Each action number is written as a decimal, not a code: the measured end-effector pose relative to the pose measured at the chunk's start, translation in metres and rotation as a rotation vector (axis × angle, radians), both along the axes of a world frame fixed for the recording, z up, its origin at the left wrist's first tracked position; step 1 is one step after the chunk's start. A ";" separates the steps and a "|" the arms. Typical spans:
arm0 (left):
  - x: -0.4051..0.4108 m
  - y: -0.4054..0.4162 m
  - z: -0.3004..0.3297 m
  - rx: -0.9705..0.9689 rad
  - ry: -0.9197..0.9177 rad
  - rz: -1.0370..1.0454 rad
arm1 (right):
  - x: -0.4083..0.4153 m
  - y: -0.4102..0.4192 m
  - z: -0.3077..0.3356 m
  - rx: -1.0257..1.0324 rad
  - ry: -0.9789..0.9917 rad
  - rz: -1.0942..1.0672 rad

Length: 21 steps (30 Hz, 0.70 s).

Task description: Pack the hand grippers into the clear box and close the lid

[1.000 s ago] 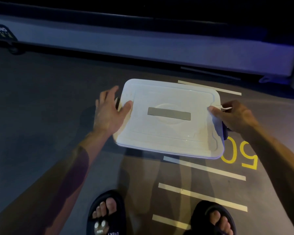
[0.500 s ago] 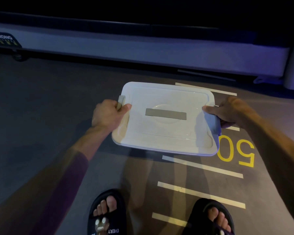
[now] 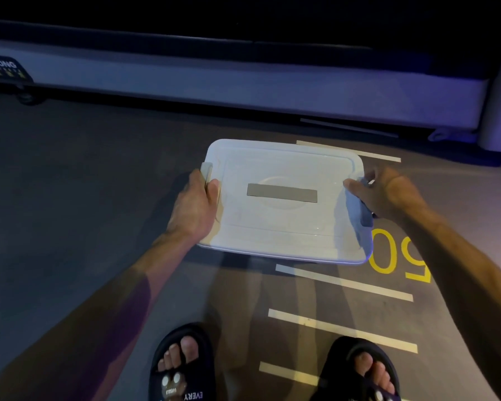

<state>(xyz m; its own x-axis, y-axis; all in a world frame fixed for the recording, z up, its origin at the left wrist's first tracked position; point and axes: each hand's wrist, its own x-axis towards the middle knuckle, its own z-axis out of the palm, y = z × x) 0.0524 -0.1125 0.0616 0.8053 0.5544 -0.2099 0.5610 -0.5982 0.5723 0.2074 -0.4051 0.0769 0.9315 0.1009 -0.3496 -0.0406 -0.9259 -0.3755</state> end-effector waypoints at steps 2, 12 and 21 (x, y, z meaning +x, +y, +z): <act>0.003 0.006 -0.002 -0.038 -0.005 -0.046 | -0.003 -0.004 -0.002 0.189 0.030 -0.003; 0.027 0.016 -0.017 0.400 0.011 -0.529 | -0.001 -0.010 -0.021 0.143 -0.190 0.099; 0.058 0.025 -0.019 0.496 -0.053 -0.609 | 0.044 0.034 -0.042 0.181 -0.430 0.511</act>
<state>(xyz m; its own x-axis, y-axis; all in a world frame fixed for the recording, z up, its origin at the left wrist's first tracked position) 0.1102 -0.0872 0.0427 0.9995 0.0316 -0.0063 0.0322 -0.9840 0.1751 0.2513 -0.3709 0.0354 0.8037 0.5858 0.1041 0.5712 -0.7105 -0.4111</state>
